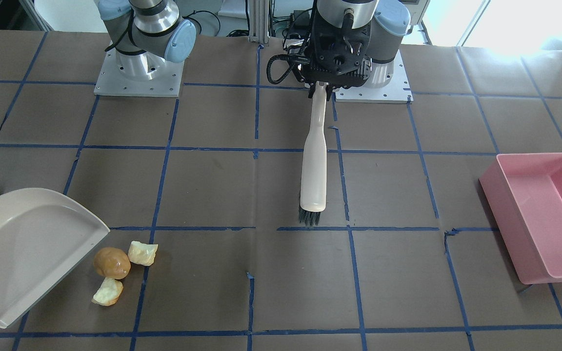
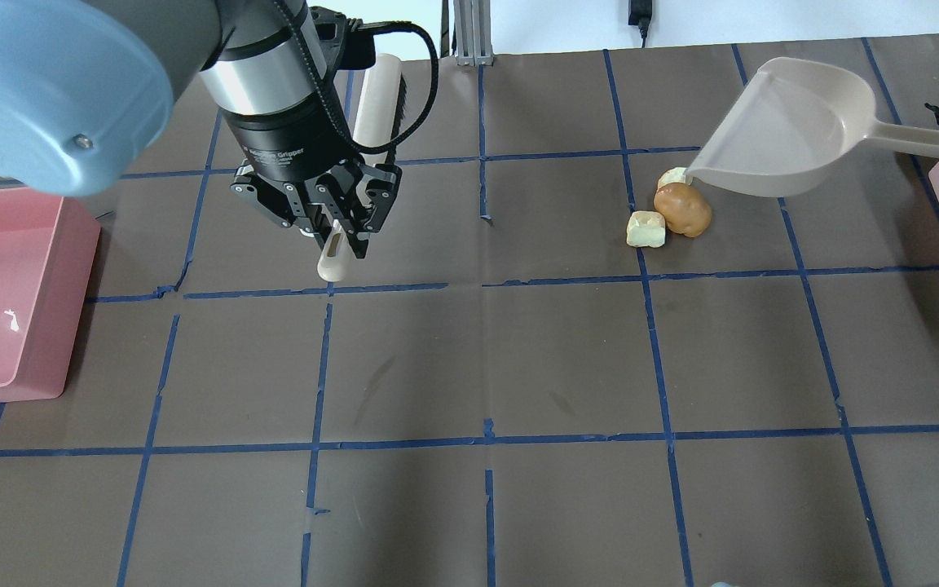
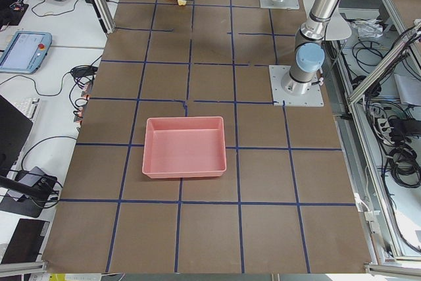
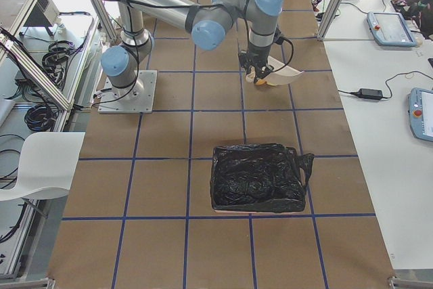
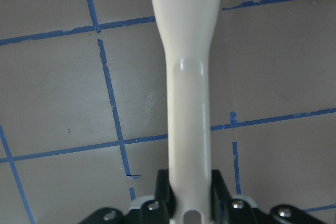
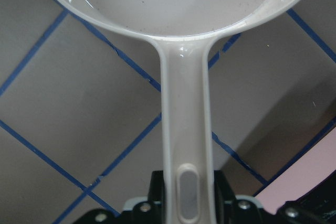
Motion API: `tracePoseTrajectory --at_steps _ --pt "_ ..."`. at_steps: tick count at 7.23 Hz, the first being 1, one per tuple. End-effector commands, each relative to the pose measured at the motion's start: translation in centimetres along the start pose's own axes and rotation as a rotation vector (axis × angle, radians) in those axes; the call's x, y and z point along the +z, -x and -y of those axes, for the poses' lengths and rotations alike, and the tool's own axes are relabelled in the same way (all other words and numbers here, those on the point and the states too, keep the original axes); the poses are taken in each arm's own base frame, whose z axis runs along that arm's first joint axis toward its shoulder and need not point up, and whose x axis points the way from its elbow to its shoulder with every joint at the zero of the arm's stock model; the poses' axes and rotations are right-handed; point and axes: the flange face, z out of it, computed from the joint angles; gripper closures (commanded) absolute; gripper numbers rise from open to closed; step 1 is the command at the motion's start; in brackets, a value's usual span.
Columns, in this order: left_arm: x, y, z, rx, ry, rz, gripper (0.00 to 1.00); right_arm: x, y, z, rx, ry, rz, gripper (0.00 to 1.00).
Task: Sweep and dump trash in nearest bin
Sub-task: 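Lift the dustpan and place it beyond the food pieces with the right gripper, then move the held brush with the left gripper behind the food pieces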
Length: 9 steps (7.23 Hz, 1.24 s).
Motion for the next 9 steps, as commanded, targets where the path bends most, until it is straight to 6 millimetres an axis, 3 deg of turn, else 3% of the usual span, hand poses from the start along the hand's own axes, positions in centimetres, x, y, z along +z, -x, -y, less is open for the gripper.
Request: tracePoseTrajectory --at_steps 1,3,4,6,7,8,9 --pt "0.1 -0.3 0.0 -0.006 0.000 -0.005 0.99 3.8 -3.7 -2.2 -0.293 0.099 -0.036 1.00" --pt "0.2 -1.1 -0.1 0.007 -0.007 -0.005 0.99 6.8 -5.5 -1.9 -0.486 0.094 -0.037 1.00" --pt "1.8 -3.3 1.7 0.034 -0.030 -0.027 0.99 8.4 -6.0 -1.6 -0.514 0.088 -0.014 1.00" --pt "7.9 -9.6 3.6 0.120 0.037 0.006 1.00 11.8 -7.5 -1.2 -0.541 0.043 -0.021 1.00" --pt "11.0 -12.1 5.4 0.065 0.058 0.003 1.00 12.3 -7.7 -1.4 -0.502 0.020 -0.019 1.00" --pt "12.6 -17.0 6.5 0.010 0.053 0.022 1.00 12.5 -7.5 -1.3 -0.491 0.017 -0.012 1.00" --pt "14.8 -21.1 9.7 -0.013 0.062 0.027 1.00 12.8 -7.4 -1.3 -0.490 0.021 -0.016 1.00"
